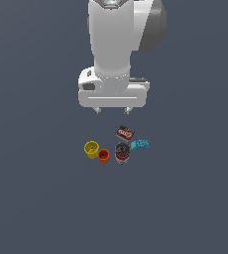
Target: Pick up a designated object from a clutter of objects.
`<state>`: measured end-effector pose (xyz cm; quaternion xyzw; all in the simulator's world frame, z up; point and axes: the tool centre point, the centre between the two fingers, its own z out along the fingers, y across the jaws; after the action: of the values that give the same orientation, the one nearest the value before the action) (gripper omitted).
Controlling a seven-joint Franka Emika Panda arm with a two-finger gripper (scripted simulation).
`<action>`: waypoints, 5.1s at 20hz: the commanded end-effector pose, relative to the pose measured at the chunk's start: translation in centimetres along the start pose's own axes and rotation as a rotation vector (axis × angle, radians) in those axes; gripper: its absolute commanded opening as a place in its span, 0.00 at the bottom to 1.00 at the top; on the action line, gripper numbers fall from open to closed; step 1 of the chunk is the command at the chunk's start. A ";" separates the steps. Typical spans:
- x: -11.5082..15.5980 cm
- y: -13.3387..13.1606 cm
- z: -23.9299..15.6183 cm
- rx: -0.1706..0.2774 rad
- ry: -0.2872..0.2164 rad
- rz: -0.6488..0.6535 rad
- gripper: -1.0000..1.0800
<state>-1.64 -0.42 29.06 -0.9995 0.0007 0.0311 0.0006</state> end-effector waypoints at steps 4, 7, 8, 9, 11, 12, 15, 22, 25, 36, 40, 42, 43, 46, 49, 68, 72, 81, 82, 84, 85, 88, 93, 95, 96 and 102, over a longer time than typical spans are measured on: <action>0.1 -0.2 0.0 0.003 0.003 -0.007 0.96; 0.3 -0.8 0.0 0.011 0.010 -0.027 0.96; 0.4 -1.0 0.0 0.014 0.012 -0.033 0.96; 0.5 -1.1 0.0 0.015 0.014 -0.039 0.96; 0.5 -1.1 0.0 0.016 0.015 -0.045 0.96; 0.5 -1.1 0.0 0.016 0.015 -0.045 0.96; 0.5 -1.1 0.0 0.016 0.014 -0.040 0.96; 0.7 -2.0 1.0 0.028 0.012 0.014 0.96; 0.8 -2.6 1.8 0.036 0.010 0.056 0.96; 1.2 -6.0 6.0 0.071 -0.006 0.298 0.96; 1.2 -7.3 7.7 0.079 -0.013 0.401 0.96; 1.1 -7.9 8.6 0.082 -0.016 0.452 0.96; 1.1 -8.1 9.0 0.083 -0.018 0.478 0.96; 1.0 -9.0 10.3 0.085 -0.022 0.556 0.96; 0.9 -9.8 11.5 0.085 -0.026 0.635 0.96; -0.5 -13.3 18.6 0.060 -0.006 1.140 0.96; -0.8 -13.8 19.9 0.053 0.009 1.242 0.96; -1.3 -14.2 21.5 0.045 0.041 1.395 0.96; -1.4 -14.2 21.7 0.045 0.043 1.405 0.96; -1.4 -14.2 21.8 0.044 0.048 1.421 0.96; -1.4 -14.2 21.9 0.044 0.049 1.427 0.96; -1.5 -14.3 22.0 0.044 0.052 1.438 0.96; -1.5 -14.3 22.2 0.044 0.051 1.433 0.96; -1.5 -14.3 22.7 0.043 0.050 1.434 0.96; -1.5 -14.2 23.0 0.043 0.050 1.435 0.96; -1.3 -14.2 25.7 0.043 0.051 1.438 0.96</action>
<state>-4.53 13.85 4.19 -0.7522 0.6590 0.0006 -0.0003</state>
